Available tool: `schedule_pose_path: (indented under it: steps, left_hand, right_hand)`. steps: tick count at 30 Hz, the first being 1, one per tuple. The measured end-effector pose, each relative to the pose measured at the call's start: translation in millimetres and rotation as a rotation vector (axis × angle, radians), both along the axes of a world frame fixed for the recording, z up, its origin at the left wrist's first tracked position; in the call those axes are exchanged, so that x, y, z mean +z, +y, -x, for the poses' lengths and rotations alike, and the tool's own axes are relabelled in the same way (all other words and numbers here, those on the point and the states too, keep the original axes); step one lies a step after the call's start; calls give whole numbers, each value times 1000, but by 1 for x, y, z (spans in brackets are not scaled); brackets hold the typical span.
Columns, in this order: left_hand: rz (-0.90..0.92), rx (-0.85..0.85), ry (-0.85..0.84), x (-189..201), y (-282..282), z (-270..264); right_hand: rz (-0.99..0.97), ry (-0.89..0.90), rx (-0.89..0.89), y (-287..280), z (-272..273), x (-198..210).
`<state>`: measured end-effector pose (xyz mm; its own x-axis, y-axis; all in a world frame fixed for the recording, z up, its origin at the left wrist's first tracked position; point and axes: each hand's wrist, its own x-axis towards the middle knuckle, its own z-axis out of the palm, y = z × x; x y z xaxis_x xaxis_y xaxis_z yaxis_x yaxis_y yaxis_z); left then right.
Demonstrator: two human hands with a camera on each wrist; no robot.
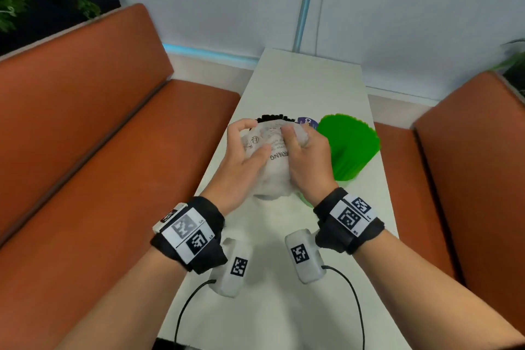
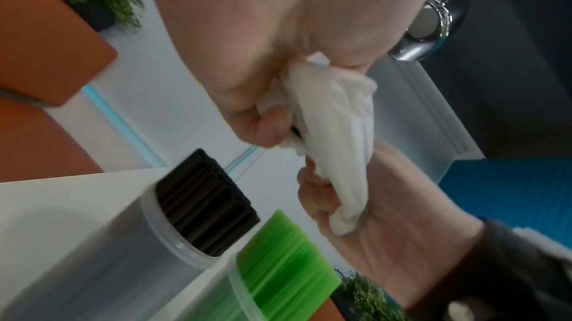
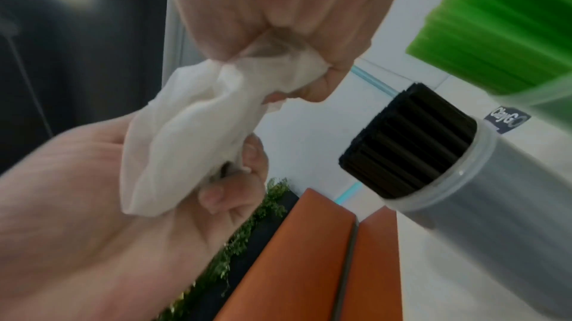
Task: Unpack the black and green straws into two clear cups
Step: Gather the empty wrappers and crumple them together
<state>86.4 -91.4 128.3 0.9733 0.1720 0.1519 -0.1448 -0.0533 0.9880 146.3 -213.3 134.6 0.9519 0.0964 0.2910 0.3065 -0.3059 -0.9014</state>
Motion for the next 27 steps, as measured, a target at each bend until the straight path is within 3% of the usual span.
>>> schedule_pose_path:
  steps: [3,5,7,10,14,18,22,27]
  left_hand:
    - [8,26,41,-22,26,14]
    - [-12,199,69,-38,47,21]
    - [8,362,127,-58,70,31]
    - [111,428,266,-95,102,55]
    - [676,339,395,-134,144,103]
    - [665,556,477,-173,188,152]
    - [783,785,588,-231,219,199]
    - [874,970,773,-322,216,240]
  right_hand:
    - [-121,203,49,24,9,-21]
    - [-373,487,166,42,21,-41]
    - [-471,618,270,58,32,-64]
    - [-292,578,278,86,50,-90]
    - [-197,666,274,128,63,-124]
    - [-148,839,397,179,88,-155]
    - [-80,1045,504,212,106,-187]
    - [-9,1083,391,225,116,-222]
